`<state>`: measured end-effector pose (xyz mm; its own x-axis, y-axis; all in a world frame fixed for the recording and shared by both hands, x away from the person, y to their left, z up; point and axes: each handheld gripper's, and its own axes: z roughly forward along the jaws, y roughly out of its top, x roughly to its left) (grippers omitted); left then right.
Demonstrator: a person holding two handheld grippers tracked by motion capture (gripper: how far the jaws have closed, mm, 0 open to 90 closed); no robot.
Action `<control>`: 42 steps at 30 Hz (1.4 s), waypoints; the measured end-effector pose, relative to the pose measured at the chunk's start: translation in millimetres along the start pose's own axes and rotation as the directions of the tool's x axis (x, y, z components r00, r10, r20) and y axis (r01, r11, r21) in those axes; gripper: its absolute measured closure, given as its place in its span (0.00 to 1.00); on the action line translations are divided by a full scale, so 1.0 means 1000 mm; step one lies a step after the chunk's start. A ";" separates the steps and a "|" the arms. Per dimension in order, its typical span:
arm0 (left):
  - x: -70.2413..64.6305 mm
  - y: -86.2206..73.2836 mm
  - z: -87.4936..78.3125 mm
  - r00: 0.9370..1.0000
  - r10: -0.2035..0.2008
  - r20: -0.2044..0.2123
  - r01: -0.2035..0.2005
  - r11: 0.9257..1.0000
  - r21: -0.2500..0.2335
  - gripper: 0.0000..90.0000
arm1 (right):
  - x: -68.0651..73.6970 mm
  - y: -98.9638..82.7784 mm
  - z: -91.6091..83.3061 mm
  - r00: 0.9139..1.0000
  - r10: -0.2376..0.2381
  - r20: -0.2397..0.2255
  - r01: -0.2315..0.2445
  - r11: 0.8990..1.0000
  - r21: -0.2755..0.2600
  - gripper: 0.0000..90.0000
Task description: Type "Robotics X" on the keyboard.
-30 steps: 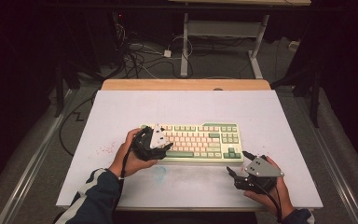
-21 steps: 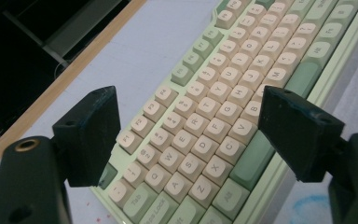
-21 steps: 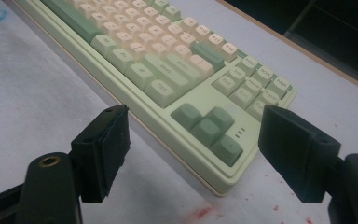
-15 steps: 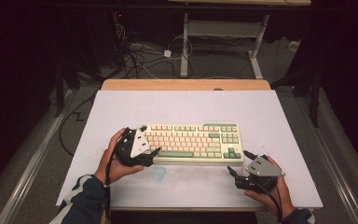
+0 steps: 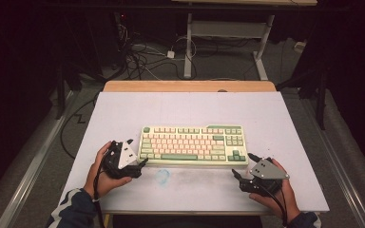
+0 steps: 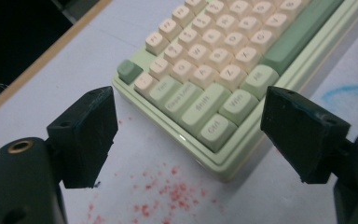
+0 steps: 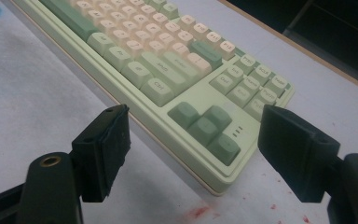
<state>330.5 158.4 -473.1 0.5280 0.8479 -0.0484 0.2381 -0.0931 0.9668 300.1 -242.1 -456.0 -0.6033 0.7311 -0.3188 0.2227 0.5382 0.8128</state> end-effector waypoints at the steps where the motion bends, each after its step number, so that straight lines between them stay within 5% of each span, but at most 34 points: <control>1: 0.001 -0.002 -0.001 1.000 -0.002 -0.004 0.002 1.000 0.007 0.19 | 0.000 0.000 0.000 1.000 0.003 -0.001 -0.003 1.000 0.001 0.29; 16: -0.001 -0.022 -0.016 0.999 -0.038 -0.015 0.039 0.997 0.071 0.19 | -0.008 0.009 0.011 1.000 0.030 -0.008 -0.029 0.999 0.027 0.37; 23: 0.001 -0.023 -0.013 0.999 -0.037 -0.025 0.039 0.996 0.084 0.19 | -0.017 0.028 0.022 0.996 0.066 -0.058 -0.064 0.997 0.032 0.66; 31: 0.001 -0.025 -0.012 0.999 -0.029 -0.020 0.030 0.995 0.100 0.19 | -0.018 0.059 0.051 0.990 0.045 -0.135 -0.037 0.997 0.063 0.97; 42: 0.000 -0.026 -0.012 0.999 -0.031 -0.011 0.032 0.993 0.110 0.19 | 0.002 0.093 0.095 0.979 0.011 -0.201 0.004 0.997 0.075 1.00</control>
<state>314.9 166.8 -495.4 0.5115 0.8560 -0.0753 0.3429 -0.1230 0.9313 392.7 -150.4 -427.5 -0.7426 0.6375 -0.2054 0.2767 0.5713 0.7726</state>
